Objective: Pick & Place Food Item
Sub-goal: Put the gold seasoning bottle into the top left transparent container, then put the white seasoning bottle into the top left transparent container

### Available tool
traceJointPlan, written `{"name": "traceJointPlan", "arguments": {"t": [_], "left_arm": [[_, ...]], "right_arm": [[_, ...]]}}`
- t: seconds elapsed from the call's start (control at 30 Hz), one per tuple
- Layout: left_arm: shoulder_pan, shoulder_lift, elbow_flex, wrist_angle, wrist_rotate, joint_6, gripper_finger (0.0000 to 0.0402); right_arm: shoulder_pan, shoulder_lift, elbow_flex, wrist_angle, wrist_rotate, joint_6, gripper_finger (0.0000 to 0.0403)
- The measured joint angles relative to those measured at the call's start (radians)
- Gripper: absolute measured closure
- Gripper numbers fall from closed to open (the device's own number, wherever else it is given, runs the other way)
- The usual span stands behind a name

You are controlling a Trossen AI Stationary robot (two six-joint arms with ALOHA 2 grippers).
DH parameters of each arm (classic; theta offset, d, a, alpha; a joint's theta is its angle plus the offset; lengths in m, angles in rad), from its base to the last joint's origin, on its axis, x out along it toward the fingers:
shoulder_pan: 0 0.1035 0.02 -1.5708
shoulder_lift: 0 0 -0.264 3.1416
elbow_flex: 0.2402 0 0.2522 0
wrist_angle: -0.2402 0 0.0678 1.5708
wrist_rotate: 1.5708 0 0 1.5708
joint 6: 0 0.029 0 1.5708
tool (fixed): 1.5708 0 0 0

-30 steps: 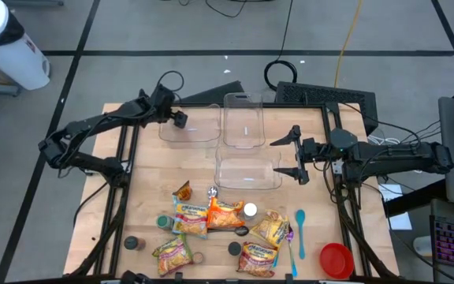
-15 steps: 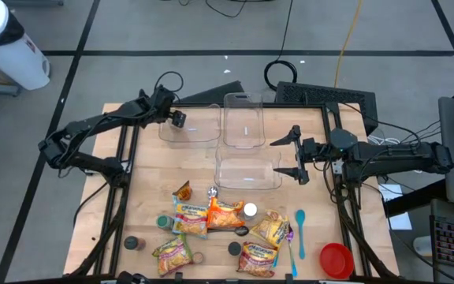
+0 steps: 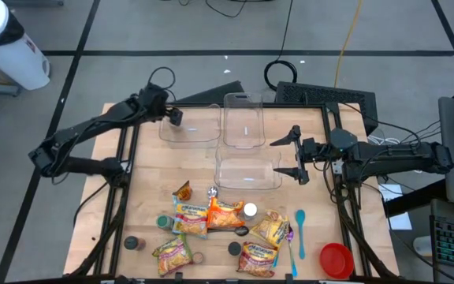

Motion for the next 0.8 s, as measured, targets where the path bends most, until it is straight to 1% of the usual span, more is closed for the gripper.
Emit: {"name": "traceJointPlan", "arguments": {"t": [0.1,0.17,0.23,0.33,0.43,0.5,0.6,0.7,0.8], "left_arm": [[-0.037,-0.069,0.0,0.032,0.057,0.017,0.0096],[-0.082,-0.127,0.0,0.06,0.07,0.031,0.0098],[-0.144,-0.182,0.0,0.099,0.063,0.037,0.0098],[-0.272,-0.252,-0.004,0.17,0.05,0.056,0.0095],[-0.422,-0.295,-0.032,0.272,-0.004,0.085,0.0094],[-0.525,-0.32,-0.062,0.339,-0.065,0.12,0.0094],[-0.651,-0.352,-0.109,0.438,-0.152,0.162,0.0094],[-0.737,-0.357,-0.157,0.5,-0.211,0.173,0.0094],[-0.793,-0.355,-0.187,0.537,-0.242,0.175,0.0094]], "right_arm": [[0.0,0.0,0.0,-0.01,0.0,0.001,0.0014],[0.0,0.0,0.0,-0.02,0.0,0.022,0.0014],[0.0,0.0,-0.007,-0.02,-0.001,0.062,0.0014],[0.0,0.0,-0.025,-0.021,-0.001,0.115,0.0014],[0.0,0.0,-0.058,-0.02,-0.001,0.137,0.0014],[0.001,0.001,-0.078,-0.022,-0.001,0.14,0.0014],[0.014,0.001,-0.094,-0.021,0.0,0.188,0.0014],[0.068,0.018,-0.095,-0.004,0.0,0.204,0.0014],[0.161,0.079,-0.095,0.074,0.005,0.169,0.0014]]}}
